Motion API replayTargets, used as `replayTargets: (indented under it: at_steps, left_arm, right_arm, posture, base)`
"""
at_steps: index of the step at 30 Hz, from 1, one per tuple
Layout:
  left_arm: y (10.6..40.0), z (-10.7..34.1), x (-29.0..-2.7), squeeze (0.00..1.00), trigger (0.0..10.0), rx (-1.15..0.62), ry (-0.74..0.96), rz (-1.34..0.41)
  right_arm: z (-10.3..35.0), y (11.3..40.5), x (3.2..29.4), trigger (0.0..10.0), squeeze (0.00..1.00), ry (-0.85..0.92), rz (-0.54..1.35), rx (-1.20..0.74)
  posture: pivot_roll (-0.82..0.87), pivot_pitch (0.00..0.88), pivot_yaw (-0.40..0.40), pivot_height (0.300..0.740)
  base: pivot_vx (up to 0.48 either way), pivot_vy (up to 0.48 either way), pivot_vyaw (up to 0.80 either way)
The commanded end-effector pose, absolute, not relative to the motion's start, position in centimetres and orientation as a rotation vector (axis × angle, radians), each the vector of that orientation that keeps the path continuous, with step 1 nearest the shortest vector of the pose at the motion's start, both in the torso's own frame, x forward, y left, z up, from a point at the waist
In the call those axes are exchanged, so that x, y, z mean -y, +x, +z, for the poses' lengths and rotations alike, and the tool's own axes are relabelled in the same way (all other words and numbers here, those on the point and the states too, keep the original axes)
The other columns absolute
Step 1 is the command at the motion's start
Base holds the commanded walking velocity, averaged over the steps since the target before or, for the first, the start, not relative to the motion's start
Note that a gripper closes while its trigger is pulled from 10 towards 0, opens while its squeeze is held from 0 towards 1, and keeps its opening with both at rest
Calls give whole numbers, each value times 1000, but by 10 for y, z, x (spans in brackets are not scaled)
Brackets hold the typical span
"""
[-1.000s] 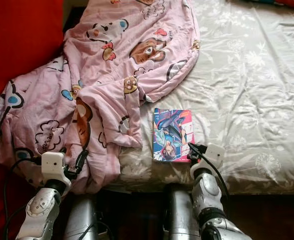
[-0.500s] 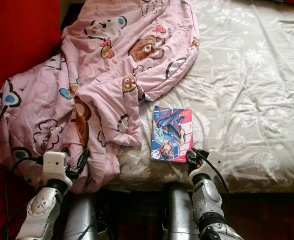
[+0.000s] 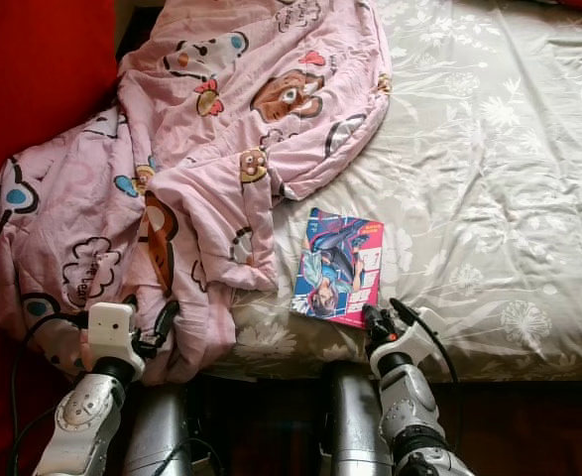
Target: Clean up the room
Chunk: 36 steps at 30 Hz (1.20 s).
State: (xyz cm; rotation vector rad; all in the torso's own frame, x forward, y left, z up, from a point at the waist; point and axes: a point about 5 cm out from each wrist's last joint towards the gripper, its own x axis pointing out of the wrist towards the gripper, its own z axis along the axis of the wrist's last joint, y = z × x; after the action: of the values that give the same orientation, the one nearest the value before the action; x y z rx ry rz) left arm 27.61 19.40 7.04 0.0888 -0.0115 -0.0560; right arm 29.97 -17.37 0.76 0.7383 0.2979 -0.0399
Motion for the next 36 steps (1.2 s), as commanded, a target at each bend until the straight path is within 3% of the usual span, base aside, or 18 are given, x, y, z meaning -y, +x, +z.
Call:
replayTargets:
  at_steps: [1, 8, 17, 26, 27, 28, 33, 34, 36]
  left_arm:
    - [269, 63, -196, 0, 10000, -28, 103, -51]
    - [270, 62, -195, 0, 10000, -32, 103, -49]
    - [270, 60, -193, 0, 10000, -37, 99, -47]
    - [269, 59, -192, 0, 10000, -40, 99, -48]
    - [269, 59, -192, 0, 10000, -40, 99, -48]
    - [269, 59, -192, 0, 10000, -40, 99, -48]
    - [269, 59, -193, 0, 10000, -41, 101, -44]
    - [269, 58, -194, 0, 10000, -43, 102, -41]
    - [268, 58, -195, 0, 10000, -44, 104, -40]
  right_arm:
    - [-18, 276, 165, 10000, 0, 705, -81, -413]
    - [-2, 287, 184, 10000, 0, 540, -179, -311]
    - [33, 308, 180, 10000, 0, 268, -107, -112]
    - [36, 311, 162, 10000, 0, 345, -3, -100]
    - [33, 310, 158, 10000, 341, 373, 17, -117]
    - [32, 310, 157, 10000, 1000, 384, 15, -126]
    - [29, 308, 162, 10000, 1000, 374, -40, -133]
    - [28, 307, 166, 10000, 0, 361, -72, -135]
    - [28, 306, 169, 10000, 0, 355, -92, -135]
  posture:
    - [58, 343, 7, 574]
    - [52, 339, 3, 574]
    - [49, 341, -4, 574]
    - [44, 341, -9, 574]
    - [47, 341, -9, 574]
    - [48, 341, -9, 574]
    - [50, 341, -9, 574]
    - [49, 341, -9, 574]
    - [48, 341, -8, 574]
  base:
    - [0, 0, 0]
    - [0, 0, 0]
    - [0, 0, 0]
    - [0, 0, 0]
    - [0, 0, 0]
    - [0, 0, 0]
    - [0, 0, 0]
    - [0, 0, 0]
    - [0, 0, 0]
